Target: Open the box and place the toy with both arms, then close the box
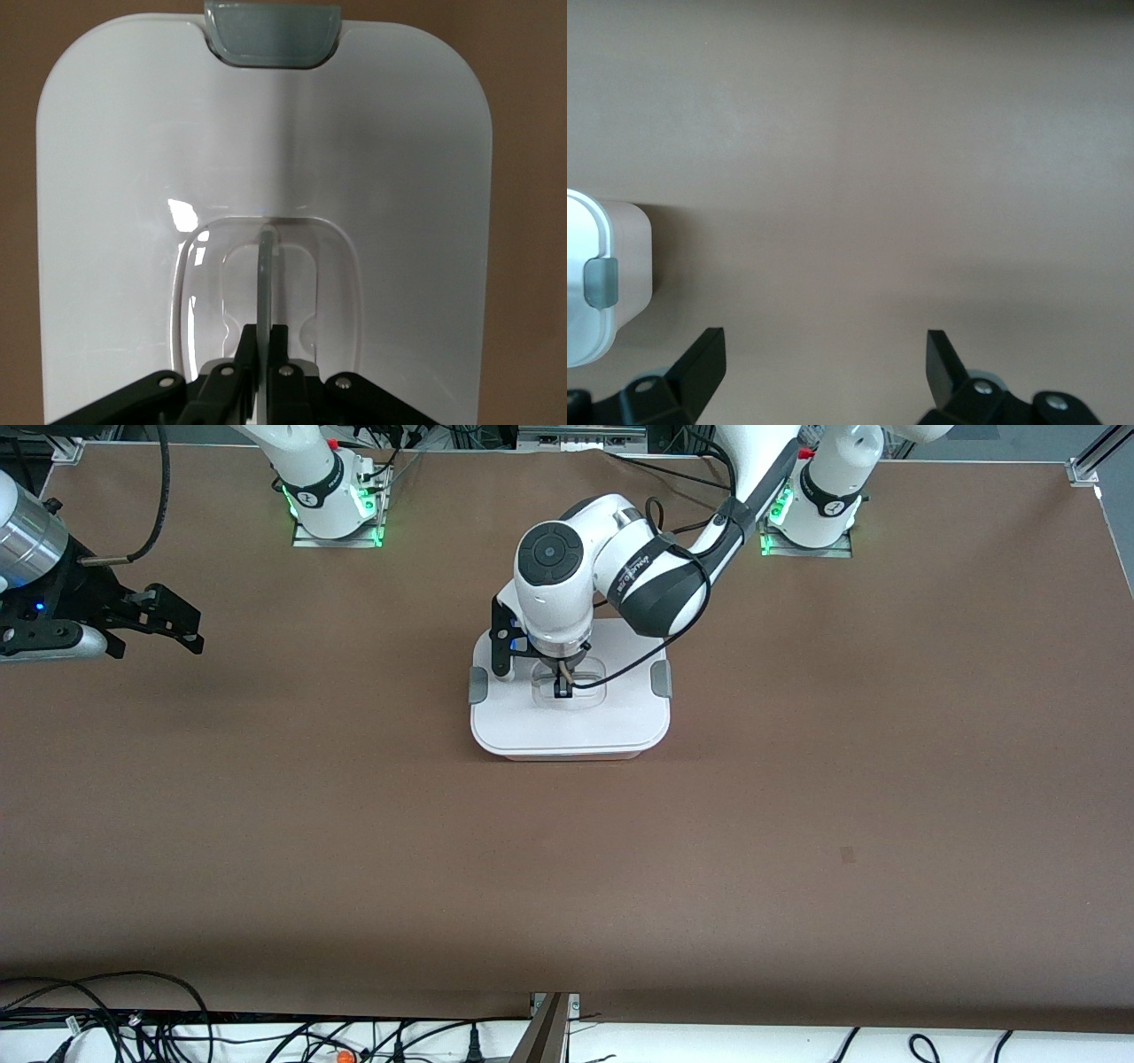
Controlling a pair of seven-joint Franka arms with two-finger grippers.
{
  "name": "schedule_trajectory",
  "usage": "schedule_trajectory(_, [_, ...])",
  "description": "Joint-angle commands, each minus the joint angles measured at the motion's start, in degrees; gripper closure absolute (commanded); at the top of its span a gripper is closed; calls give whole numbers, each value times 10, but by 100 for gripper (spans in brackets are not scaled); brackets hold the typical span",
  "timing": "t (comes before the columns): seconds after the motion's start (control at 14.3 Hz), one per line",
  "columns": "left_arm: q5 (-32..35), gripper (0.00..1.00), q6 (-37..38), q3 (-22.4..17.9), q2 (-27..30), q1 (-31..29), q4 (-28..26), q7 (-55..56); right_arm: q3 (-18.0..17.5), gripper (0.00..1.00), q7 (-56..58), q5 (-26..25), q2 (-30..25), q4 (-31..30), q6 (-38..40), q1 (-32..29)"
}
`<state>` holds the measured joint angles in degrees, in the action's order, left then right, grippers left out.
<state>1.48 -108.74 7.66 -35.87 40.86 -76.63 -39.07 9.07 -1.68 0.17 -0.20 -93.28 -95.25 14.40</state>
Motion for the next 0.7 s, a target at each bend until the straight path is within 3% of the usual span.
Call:
schedule_trajectory(0.0, [-12,100,-9,-1,10,-3,-16,-22,-2,0,6,-1,4,11,9,-5])
schedule_trajectory(0.63, [-10,100,-25,-1,12,-3,-41,-29,-2,0,6,-2,3,12,9,-5])
